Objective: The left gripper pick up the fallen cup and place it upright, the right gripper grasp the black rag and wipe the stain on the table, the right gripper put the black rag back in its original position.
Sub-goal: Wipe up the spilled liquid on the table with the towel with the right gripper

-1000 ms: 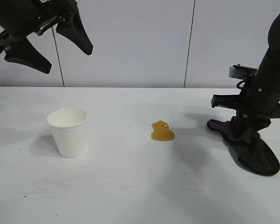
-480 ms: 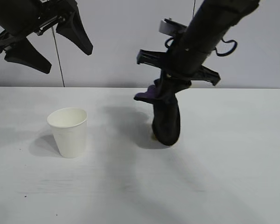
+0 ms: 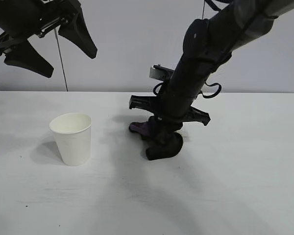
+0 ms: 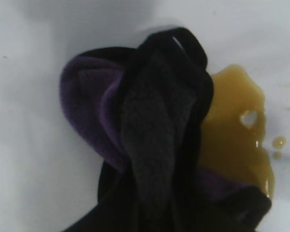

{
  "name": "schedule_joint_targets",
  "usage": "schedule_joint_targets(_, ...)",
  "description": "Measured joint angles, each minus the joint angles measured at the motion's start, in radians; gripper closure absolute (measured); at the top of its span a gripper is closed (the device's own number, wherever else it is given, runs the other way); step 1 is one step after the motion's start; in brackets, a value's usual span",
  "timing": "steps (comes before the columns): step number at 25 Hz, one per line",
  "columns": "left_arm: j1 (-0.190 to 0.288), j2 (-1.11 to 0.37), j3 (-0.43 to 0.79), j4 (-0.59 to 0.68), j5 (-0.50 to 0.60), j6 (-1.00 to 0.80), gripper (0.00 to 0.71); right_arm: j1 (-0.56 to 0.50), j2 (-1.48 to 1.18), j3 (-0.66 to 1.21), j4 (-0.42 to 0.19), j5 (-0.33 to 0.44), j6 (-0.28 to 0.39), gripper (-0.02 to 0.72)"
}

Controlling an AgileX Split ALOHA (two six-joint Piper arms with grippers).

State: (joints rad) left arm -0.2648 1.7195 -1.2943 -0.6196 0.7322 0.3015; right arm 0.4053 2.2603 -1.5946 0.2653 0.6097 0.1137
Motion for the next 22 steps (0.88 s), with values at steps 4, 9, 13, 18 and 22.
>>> schedule_joint_targets(4, 0.000, 0.000, 0.000, 0.000, 0.000, 0.000, 0.016, -0.001, 0.000, -0.004, -0.108, -0.001, 0.103, 0.663)
schedule_joint_targets(9, 0.000, 0.000, 0.000, 0.001, 0.000, 0.000, 0.016, -0.040, -0.008, 0.004, -0.252, 0.011, 0.201, 0.663)
schedule_joint_targets(13, 0.000, 0.000, 0.000, 0.001, -0.001, 0.000, 0.016, -0.112, -0.023, 0.017, -0.290, 0.030, 0.207, 0.663)
schedule_joint_targets(18, 0.000, 0.000, 0.000, 0.001, -0.003, 0.000, 0.016, -0.206, -0.034, 0.018, -0.323, 0.067, 0.193, 0.663)
schedule_joint_targets(22, 0.000, 0.000, 0.000, 0.001, -0.005, 0.000, 0.016, -0.229, -0.039, 0.023, -0.307, 0.083, 0.144, 0.663)
